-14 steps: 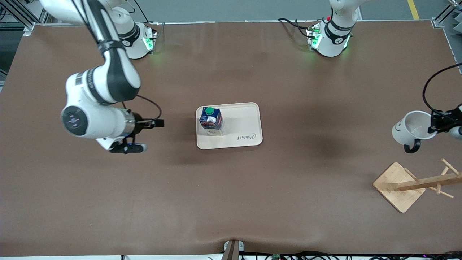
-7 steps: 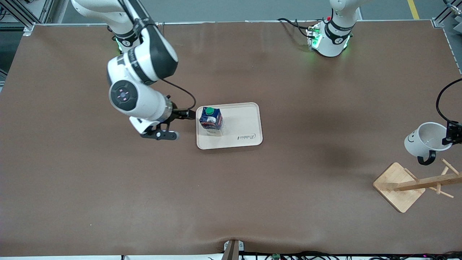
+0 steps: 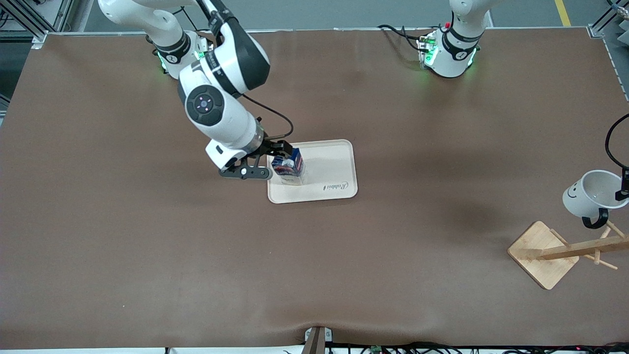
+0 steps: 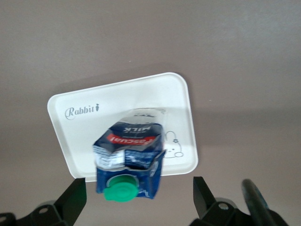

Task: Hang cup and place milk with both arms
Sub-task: 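Grasp the milk carton with the right gripper while the left gripper lowers the mug, then hang the mug handle on the stand peg with the left gripper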

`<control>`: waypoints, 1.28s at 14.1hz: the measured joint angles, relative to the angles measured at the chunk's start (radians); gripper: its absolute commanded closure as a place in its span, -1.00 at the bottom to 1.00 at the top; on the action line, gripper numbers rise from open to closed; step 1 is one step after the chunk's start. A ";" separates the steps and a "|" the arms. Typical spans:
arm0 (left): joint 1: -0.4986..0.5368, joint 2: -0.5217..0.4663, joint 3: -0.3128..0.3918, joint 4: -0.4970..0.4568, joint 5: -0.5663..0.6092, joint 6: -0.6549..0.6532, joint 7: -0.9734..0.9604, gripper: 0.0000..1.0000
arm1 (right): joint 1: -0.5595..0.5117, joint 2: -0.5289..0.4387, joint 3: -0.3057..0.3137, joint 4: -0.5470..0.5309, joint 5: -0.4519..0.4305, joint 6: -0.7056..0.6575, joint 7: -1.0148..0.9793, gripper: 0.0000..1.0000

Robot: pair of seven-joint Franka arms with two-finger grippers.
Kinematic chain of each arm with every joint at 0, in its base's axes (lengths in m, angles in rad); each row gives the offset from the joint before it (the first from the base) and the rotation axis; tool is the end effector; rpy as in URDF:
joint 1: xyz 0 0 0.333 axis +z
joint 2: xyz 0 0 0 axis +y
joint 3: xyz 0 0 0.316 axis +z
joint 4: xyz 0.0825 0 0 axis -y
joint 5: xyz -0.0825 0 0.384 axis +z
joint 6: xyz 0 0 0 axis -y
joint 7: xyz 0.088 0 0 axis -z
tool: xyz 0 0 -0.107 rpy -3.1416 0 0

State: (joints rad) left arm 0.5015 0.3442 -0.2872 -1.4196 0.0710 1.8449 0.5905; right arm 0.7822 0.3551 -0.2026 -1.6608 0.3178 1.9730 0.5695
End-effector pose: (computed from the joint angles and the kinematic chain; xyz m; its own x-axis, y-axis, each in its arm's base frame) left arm 0.6480 0.1760 0.5180 0.9271 -0.3629 0.0931 -0.3616 -0.9318 -0.0313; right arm 0.5284 0.3855 0.4047 0.9834 -0.0950 -0.1545 -0.1194 -0.9803 -0.1573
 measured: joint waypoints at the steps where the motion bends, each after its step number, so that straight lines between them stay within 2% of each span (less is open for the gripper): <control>1: 0.010 0.009 0.000 0.000 0.000 0.013 0.014 1.00 | 0.014 0.004 0.000 -0.004 0.000 0.013 0.011 -1.00; 5: 0.022 0.038 0.000 0.012 -0.001 0.054 0.028 1.00 | 0.034 0.028 0.000 -0.011 -0.001 0.024 0.049 -1.00; 6: 0.022 0.046 0.000 0.022 -0.001 0.055 0.028 0.81 | 0.037 0.036 0.000 -0.012 -0.003 0.029 0.060 -1.00; 7: 0.022 0.056 0.000 0.032 -0.001 0.058 0.028 0.22 | 0.040 0.046 0.000 -0.012 -0.005 0.039 0.074 -1.00; 8: 0.022 0.065 -0.001 0.039 -0.002 0.062 0.028 -0.99 | 0.045 0.055 -0.001 -0.016 -0.005 0.055 0.087 -0.64; 9: 0.022 0.075 -0.002 0.046 -0.007 0.068 0.028 -1.00 | 0.052 0.061 -0.001 -0.026 -0.005 0.078 0.094 -0.05; 11: 0.021 0.087 -0.004 0.058 -0.051 0.073 0.026 -1.00 | 0.063 0.067 -0.001 -0.052 -0.006 0.104 0.104 0.76; 12: 0.021 0.087 -0.005 0.060 -0.069 0.072 0.020 -1.00 | 0.064 0.065 -0.001 -0.054 -0.006 0.105 0.112 1.00; 16: 0.014 0.075 -0.021 0.083 -0.074 -0.010 -0.054 -1.00 | 0.058 0.060 -0.018 -0.040 -0.006 0.083 0.151 1.00; 18: 0.002 0.051 -0.024 0.087 -0.074 -0.060 -0.096 -1.00 | 0.013 0.059 -0.026 0.026 -0.004 -0.025 0.157 1.00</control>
State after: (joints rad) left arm 0.5036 0.3951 -0.3112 -1.3322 -0.0031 1.7844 0.4949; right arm 0.7955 0.4137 -0.2286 -1.6344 0.3135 1.9478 0.7264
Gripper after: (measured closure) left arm 0.009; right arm 0.357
